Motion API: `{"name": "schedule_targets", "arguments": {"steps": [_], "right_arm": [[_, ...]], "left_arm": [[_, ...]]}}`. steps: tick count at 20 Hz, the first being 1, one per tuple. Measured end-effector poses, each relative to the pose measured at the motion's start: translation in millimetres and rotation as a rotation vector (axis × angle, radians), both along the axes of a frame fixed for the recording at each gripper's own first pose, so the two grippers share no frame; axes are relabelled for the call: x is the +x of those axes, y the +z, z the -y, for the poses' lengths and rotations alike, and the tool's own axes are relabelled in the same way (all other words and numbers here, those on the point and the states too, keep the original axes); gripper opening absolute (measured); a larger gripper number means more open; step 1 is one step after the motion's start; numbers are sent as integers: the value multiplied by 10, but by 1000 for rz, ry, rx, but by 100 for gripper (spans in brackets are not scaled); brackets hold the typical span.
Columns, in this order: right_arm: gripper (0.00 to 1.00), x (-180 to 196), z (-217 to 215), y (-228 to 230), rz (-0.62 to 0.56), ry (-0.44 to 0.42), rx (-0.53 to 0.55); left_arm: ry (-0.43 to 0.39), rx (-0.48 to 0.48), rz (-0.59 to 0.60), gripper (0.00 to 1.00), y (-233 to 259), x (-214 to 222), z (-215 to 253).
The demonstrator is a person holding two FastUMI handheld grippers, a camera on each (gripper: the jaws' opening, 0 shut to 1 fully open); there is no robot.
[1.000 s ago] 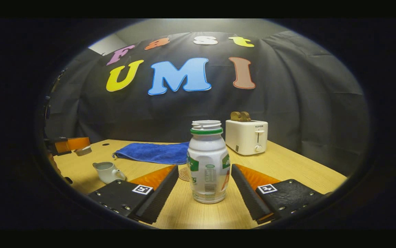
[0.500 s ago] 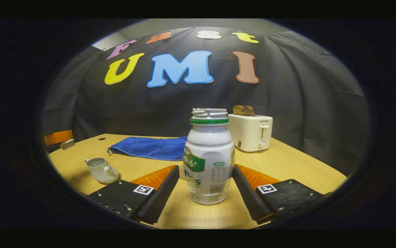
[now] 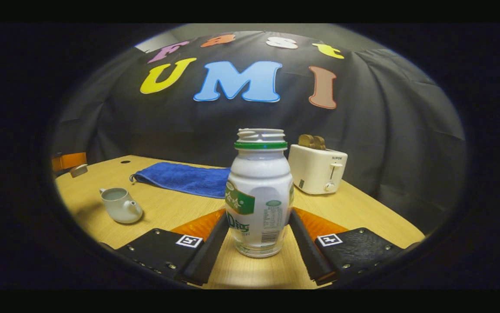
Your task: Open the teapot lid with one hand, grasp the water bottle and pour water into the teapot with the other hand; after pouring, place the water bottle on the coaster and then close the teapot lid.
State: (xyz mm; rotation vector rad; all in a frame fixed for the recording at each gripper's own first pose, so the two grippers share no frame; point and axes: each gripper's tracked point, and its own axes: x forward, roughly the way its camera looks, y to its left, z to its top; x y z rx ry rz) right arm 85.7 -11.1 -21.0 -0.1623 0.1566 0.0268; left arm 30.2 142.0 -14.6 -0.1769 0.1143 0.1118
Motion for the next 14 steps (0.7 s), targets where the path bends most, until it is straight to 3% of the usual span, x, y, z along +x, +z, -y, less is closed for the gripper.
{"name": "schedule_targets", "arguments": {"steps": [14], "right_arm": [[81,105,-459,315,63,28,-517]], "left_arm": [[9,-21,-18,15,-117,-132,-240]]}}
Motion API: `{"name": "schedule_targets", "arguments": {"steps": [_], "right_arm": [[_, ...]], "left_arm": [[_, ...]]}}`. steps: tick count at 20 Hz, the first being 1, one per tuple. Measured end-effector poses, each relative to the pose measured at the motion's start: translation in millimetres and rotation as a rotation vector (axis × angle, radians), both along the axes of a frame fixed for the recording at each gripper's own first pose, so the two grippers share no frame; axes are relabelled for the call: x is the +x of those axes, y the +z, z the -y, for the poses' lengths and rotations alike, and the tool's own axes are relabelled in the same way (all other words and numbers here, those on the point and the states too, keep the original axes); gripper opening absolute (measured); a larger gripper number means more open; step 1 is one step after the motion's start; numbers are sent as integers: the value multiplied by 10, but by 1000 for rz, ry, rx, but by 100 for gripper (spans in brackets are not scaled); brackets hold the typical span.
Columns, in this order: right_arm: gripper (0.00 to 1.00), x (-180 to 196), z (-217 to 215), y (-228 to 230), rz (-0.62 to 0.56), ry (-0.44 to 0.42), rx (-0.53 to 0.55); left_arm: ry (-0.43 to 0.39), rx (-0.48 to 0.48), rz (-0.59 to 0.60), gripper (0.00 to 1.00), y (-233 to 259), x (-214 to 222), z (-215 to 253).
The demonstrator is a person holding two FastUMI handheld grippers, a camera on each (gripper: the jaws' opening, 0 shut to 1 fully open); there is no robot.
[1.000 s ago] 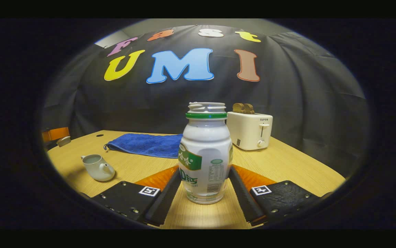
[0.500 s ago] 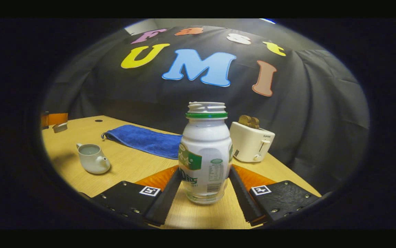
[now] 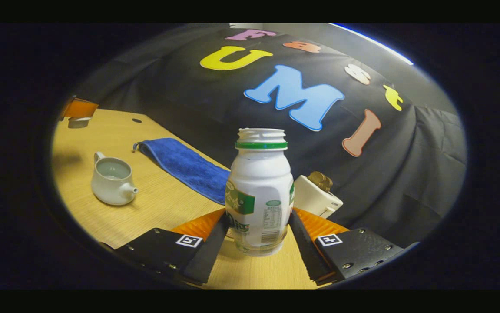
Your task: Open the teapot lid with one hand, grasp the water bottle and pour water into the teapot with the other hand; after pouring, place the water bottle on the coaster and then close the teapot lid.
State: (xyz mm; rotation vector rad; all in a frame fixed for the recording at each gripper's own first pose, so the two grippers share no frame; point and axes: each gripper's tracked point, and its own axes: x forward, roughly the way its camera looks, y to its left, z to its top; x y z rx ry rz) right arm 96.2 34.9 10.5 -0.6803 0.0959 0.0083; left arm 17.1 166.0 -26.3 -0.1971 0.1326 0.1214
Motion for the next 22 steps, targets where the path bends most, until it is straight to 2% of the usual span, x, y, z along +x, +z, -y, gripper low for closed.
{"name": "schedule_targets", "arguments": {"steps": [1,9,10,12,13,14,15,18,19,20,21,22], "right_arm": [[81,17,-28,14,7,2,-39],[81,59,-265,106,70,28,-319],[81,71,-291,102,76,30,-348],[81,57,-349,111,90,38,-412],[81,57,-372,120,96,43,-443],[81,51,-396,122,99,48,-470],[81,52,-416,115,101,53,-494],[81,33,-497,131,126,68,-590],[81,22,-529,129,137,74,-627],[81,16,-562,127,143,83,-652],[81,34,-571,132,145,90,-673],[81,38,-601,116,145,99,-691]], "left_arm": [[1,-1,-1,19,-9,2,-21],[19,-6,-11,19,-74,-53,-126],[21,-5,-13,15,-93,-65,-134],[24,-6,-15,19,-95,-71,-164],[26,-6,-16,14,-97,-92,-177],[30,-4,-16,14,-99,-91,-195],[33,-1,-17,19,-92,-99,-209],[38,9,-16,19,-82,-124,-245],[41,12,-15,15,-65,-126,-257],[44,15,-14,19,-67,-131,-264],[45,15,-12,15,-56,-138,-276],[47,14,-11,19,-63,-132,-288]]}}
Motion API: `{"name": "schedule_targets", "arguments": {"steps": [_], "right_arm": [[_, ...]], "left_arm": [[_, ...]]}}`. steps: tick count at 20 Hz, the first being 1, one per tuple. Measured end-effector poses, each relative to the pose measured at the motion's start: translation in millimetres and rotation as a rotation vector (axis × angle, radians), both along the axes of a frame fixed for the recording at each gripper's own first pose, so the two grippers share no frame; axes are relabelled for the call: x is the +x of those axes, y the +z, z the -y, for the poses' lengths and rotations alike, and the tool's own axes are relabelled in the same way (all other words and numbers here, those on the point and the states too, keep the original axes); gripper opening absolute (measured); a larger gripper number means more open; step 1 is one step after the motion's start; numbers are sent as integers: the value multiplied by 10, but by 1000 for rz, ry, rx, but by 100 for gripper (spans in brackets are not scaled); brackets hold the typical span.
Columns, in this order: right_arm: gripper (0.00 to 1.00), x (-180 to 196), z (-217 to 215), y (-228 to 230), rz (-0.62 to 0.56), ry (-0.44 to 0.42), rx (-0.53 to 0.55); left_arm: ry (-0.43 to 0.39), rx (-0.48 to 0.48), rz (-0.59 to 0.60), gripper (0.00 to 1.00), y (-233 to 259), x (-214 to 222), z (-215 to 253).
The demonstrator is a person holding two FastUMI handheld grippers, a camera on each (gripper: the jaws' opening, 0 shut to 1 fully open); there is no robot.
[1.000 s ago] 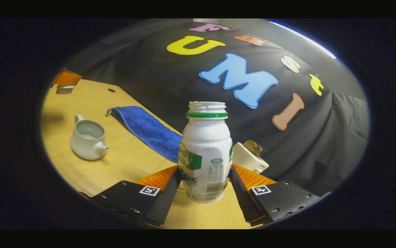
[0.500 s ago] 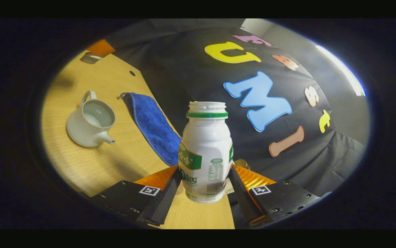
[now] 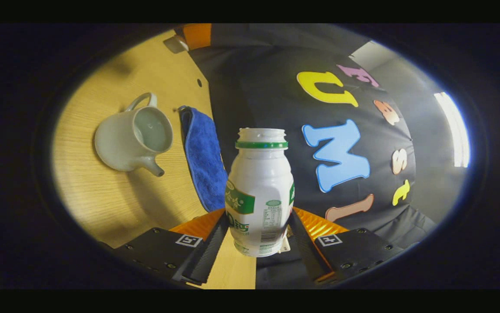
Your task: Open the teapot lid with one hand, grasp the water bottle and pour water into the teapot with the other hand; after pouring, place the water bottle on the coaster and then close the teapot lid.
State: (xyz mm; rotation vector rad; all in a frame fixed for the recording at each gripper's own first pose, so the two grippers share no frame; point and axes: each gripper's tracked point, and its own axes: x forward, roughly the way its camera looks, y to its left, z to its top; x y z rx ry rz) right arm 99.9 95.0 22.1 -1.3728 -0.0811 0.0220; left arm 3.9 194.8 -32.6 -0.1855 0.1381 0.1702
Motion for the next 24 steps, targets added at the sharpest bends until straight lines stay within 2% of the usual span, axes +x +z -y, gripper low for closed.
{"name": "schedule_targets", "arguments": {"steps": [5,7,8,10,11,17,18,19,20,23,24], "right_arm": [[81,3,-82,-67,-1,13,-102],[81,17,-72,-56,-3,15,-142],[81,15,-75,-52,-3,15,-162],[81,10,-75,-37,8,21,-200],[81,4,-77,-40,11,23,-216],[81,-6,-66,-11,21,31,-296],[81,-6,-63,-3,22,32,-311],[81,-7,-65,3,25,34,-326],[81,-7,-64,10,28,36,-341],[81,-1,-60,26,33,42,-378],[81,1,-53,36,34,45,-389]], "left_arm": [[15,-7,8,18,44,-23,-100],[20,-9,9,12,45,-33,-129],[22,-10,9,15,47,-49,-139],[25,-8,10,14,54,-60,-157],[26,-8,9,11,62,-67,-164],[30,-3,7,11,72,-82,-190],[31,-2,6,18,72,-86,-192],[32,-1,6,12,75,-91,-204],[32,-2,5,14,56,-87,-203],[30,-4,0,14,38,-72,-205],[31,-3,-1,19,33,-75,-203]]}}
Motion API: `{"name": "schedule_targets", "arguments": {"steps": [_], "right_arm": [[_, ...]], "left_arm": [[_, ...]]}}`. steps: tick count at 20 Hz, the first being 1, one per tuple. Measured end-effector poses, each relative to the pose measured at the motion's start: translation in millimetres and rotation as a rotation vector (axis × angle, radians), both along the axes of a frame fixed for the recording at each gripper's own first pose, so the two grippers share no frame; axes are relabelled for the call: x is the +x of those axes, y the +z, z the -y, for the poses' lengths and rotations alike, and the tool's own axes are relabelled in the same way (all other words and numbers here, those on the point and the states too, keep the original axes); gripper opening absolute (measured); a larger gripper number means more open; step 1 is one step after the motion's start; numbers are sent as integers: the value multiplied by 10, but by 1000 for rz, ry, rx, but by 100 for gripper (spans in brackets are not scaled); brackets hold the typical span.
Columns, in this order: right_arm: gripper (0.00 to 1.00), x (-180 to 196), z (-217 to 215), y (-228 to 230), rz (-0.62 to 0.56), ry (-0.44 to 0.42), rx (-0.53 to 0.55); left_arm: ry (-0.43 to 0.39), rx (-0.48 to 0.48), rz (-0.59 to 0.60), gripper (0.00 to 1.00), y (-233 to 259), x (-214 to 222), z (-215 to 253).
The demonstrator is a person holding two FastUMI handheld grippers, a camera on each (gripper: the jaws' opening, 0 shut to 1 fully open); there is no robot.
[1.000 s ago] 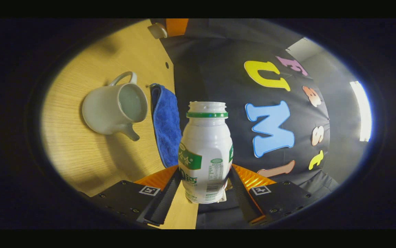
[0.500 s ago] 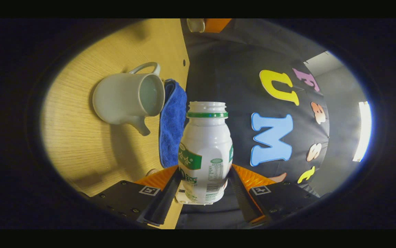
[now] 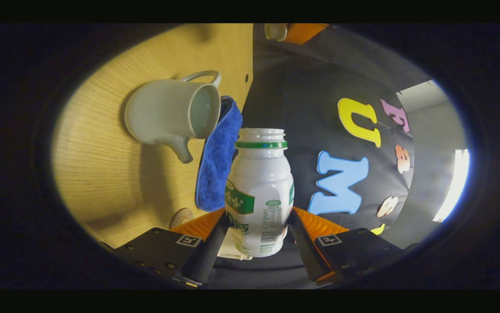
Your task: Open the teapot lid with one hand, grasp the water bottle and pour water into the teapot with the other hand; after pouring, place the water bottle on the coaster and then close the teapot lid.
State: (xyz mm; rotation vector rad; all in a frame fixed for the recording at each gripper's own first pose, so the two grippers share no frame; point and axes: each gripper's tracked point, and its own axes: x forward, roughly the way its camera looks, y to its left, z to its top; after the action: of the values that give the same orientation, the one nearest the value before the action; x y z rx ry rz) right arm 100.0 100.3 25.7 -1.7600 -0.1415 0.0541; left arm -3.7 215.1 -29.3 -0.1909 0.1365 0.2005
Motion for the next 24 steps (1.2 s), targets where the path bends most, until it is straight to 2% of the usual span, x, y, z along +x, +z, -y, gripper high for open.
{"name": "schedule_targets", "arguments": {"steps": [1,3,4,5,9,11,14,18,19,21,24], "right_arm": [[81,11,7,4,1,3,-10],[81,11,9,27,10,7,-25],[81,7,1,37,14,11,-32],[81,9,-10,48,17,14,-36],[81,15,-15,79,29,20,-51],[81,28,-6,110,40,22,-61],[81,27,-11,229,53,30,-80],[81,20,-37,298,63,41,-104],[81,21,-36,304,64,42,-110],[81,32,-38,322,66,46,-120],[81,29,-52,311,65,51,-133]], "left_arm": [[1,0,0,15,-1,8,-1],[2,1,-1,19,6,4,-11],[3,3,-3,15,-1,0,-20],[4,4,-3,19,-9,-1,-20],[1,3,-6,19,-6,2,-14],[1,5,-3,18,15,-4,-16],[0,7,-3,11,20,-8,-13],[-2,6,-2,11,8,-16,-7],[-3,6,-3,15,8,-19,2],[-4,5,-4,11,2,-6,-4],[-5,2,-7,11,-15,-14,-14]]}}
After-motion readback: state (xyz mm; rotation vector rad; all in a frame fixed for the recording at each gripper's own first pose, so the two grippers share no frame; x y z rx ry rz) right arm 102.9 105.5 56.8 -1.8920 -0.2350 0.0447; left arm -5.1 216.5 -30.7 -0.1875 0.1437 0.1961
